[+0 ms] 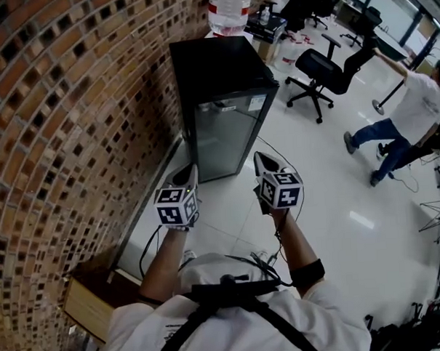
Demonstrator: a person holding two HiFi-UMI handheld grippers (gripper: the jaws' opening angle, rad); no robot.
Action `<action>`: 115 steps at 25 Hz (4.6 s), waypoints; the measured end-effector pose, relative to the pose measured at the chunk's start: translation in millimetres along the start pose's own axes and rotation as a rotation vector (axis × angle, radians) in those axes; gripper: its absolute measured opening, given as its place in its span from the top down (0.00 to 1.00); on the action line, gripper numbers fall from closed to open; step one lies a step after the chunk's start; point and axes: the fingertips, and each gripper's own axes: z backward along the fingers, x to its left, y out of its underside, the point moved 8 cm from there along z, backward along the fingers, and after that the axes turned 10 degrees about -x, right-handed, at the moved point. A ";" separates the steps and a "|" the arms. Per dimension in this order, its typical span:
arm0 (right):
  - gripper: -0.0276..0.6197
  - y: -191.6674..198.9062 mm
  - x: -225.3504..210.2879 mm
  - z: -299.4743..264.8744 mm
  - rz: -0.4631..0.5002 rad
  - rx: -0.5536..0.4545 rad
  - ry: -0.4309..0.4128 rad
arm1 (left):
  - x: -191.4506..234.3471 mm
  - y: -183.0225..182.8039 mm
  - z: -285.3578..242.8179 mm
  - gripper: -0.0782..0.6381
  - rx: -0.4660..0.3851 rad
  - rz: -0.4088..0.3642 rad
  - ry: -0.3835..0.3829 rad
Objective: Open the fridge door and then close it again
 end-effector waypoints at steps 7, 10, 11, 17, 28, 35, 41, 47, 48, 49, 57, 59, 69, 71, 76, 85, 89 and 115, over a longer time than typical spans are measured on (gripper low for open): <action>0.96 33.2 -25.7 53.7 0.008 0.033 -0.016 | -70.0 18.1 -12.1 0.89 0.049 -0.073 0.035; 0.96 44.1 -27.6 66.3 -0.012 0.042 -0.025 | -86.3 30.0 -9.3 0.89 0.067 -0.065 0.032; 0.96 47.2 -27.5 69.9 -0.006 0.046 -0.027 | -89.8 34.5 -7.0 0.89 0.072 -0.060 0.026; 0.96 69.6 -18.9 81.1 0.030 0.083 -0.048 | -95.3 61.2 17.5 0.89 0.095 -0.033 -0.027; 0.95 79.6 -0.4 84.7 0.009 0.087 -0.070 | -87.9 69.4 41.7 0.89 0.097 -0.031 -0.053; 0.95 76.0 6.9 82.2 0.022 0.078 -0.076 | -85.7 68.0 40.8 0.89 0.100 -0.030 -0.036; 0.95 75.0 7.3 80.3 0.024 0.074 -0.072 | -83.5 68.1 38.4 0.89 0.098 -0.019 -0.017; 0.95 75.1 3.8 77.9 0.022 0.080 -0.066 | -82.0 66.7 35.9 0.89 0.092 -0.002 -0.021; 0.95 75.3 3.4 77.8 0.022 0.081 -0.066 | -81.6 66.9 35.6 0.89 0.094 -0.003 -0.023; 0.95 75.3 3.1 77.8 0.021 0.081 -0.066 | -81.5 67.1 35.3 0.89 0.095 -0.003 -0.025; 0.95 77.1 0.3 77.8 0.015 0.083 -0.060 | -80.1 69.1 33.8 0.89 0.105 0.001 -0.030; 0.95 76.9 -1.2 78.7 0.012 0.081 -0.062 | -80.8 69.7 32.5 0.89 0.112 -0.003 -0.033; 0.95 62.0 -57.6 93.9 0.027 0.087 -0.301 | -117.5 120.2 26.9 0.89 0.243 -0.037 -0.186; 0.95 43.4 -78.2 87.3 0.052 0.075 -0.365 | -128.2 139.5 30.3 0.89 0.278 -0.021 -0.240; 0.95 0.0 -101.6 46.5 0.104 0.033 -0.483 | -131.2 175.4 43.1 0.89 0.260 0.071 -0.364; 0.88 -47.5 -80.7 -51.8 0.268 -0.043 -0.724 | -117.9 208.0 48.9 0.89 0.185 0.197 -0.562; 0.81 -58.6 -97.3 -88.3 0.300 -0.041 -0.878 | -134.3 193.8 12.2 0.89 0.120 0.193 -0.682; 0.96 -88.8 -134.3 -84.0 0.367 -0.010 -1.020 | -239.0 140.2 0.8 0.89 -0.100 0.206 -0.891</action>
